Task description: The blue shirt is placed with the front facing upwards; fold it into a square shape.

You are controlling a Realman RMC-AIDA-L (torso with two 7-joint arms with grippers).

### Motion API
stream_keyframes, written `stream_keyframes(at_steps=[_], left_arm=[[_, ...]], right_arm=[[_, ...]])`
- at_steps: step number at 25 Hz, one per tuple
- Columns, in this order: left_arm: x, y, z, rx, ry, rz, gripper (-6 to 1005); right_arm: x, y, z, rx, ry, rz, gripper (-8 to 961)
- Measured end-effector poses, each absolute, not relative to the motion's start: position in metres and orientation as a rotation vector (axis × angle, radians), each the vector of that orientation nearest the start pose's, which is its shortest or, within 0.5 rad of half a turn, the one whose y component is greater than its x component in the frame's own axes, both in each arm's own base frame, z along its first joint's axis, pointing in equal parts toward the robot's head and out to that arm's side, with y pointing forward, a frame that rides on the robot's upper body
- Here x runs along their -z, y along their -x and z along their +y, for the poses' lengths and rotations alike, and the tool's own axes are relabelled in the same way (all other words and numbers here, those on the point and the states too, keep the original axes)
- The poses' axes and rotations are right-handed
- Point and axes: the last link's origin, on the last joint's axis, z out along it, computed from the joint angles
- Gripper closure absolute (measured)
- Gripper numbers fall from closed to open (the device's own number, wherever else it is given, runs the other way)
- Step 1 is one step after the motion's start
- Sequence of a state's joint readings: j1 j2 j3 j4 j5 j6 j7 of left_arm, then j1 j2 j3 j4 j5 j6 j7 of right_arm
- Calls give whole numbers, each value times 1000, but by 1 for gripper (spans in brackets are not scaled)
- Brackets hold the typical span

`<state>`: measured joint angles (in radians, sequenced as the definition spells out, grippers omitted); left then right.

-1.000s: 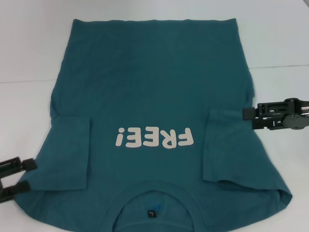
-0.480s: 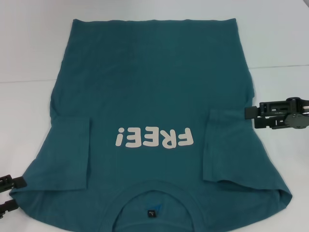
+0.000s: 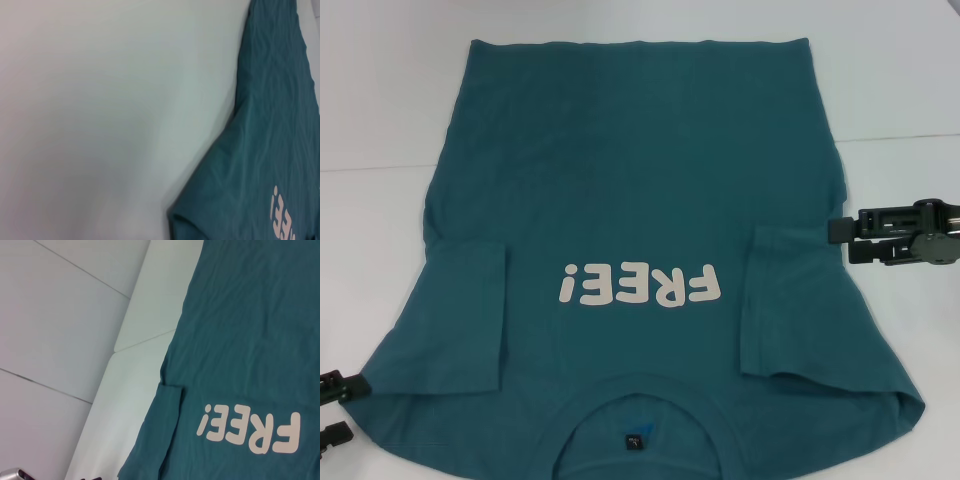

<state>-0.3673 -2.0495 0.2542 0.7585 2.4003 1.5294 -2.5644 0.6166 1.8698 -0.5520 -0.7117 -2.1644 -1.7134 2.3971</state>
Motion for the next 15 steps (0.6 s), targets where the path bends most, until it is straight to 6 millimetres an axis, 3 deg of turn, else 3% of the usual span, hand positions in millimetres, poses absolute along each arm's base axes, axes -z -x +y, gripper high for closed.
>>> stream_keyframes(at_steps=[15], left_arm=[[-52,384,270,-891,-1793,2807,249]], right_arm=[[-100,-273,357,-657,2330,1817,115]])
